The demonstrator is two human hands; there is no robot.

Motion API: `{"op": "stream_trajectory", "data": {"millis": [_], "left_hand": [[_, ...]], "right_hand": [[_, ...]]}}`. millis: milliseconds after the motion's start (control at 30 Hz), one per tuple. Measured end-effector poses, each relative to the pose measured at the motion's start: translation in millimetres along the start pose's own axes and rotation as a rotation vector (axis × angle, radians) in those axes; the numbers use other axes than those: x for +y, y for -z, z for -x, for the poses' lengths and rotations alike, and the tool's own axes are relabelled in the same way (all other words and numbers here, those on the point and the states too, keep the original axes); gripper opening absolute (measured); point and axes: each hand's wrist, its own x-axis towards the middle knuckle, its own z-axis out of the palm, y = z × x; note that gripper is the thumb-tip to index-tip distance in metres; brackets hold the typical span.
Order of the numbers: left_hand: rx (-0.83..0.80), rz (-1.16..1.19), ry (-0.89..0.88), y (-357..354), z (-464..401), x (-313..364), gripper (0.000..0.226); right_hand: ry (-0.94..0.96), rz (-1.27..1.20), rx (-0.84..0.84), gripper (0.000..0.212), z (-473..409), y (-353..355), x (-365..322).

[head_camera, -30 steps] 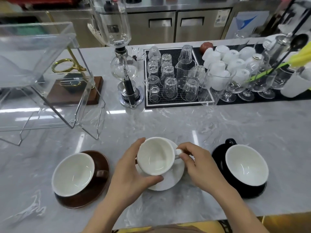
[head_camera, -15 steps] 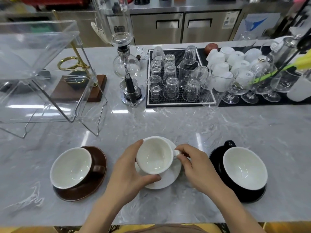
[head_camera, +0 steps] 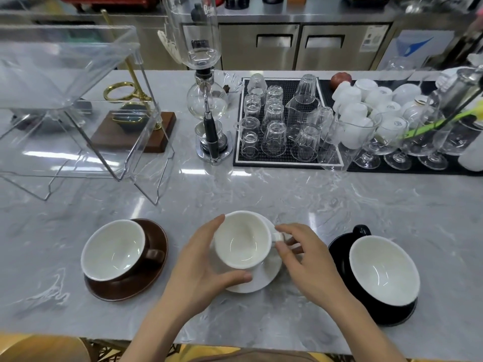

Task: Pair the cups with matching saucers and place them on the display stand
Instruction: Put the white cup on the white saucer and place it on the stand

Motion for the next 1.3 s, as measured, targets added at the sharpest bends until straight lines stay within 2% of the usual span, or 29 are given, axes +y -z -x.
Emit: {"op": "stream_trajectory", "data": {"millis": [133, 267, 467, 700, 800, 900, 1033, 1300], "left_hand": [[0.108, 0.031, 0.069, 1.5, 5.5, -1.3, 0.075], [0.222, 0.145, 0.175, -2.6, 12.6, -12.5, 0.082], [0.255, 0.231, 0.262, -10.7, 16.7, -16.1, 0.084], [0.264, 0.261, 0.357, -11.6, 13.6, -15.7, 0.085], [0.215, 0.329, 0.452, -12.9, 11.9, -20.6, 0.072], [0.202, 0.407, 0.497, -15.1, 10.5, -22.2, 0.062], [0.177, 0.386, 0.523, -16.2, 8.0, -24.0, 0.065], [0.168, 0.425, 0.552, -15.3, 1.7, -23.5, 0.081]], "right_hand": [[-0.123, -0.11, 0.036, 0.046, 3.1, -4.3, 0.3], [-0.201, -0.191, 0.044, 0.057, 3.3, -8.4, 0.8], [-0.25, -0.235, 0.028, 0.065, 4.4, -12.7, -3.2], [-0.342, -0.323, 0.012, 0.055, 0.5, -17.3, -6.4], [-0.38, -0.398, -0.006, 0.042, 0.8, -18.8, -6.9], [-0.413, -0.427, -0.034, 0.042, 0.3, -17.3, -8.1], [-0.461, -0.442, -0.087, 0.049, -2.5, -13.1, -9.0], [-0.47, -0.453, -0.073, 0.043, -7.8, -15.5, -7.4]]}}
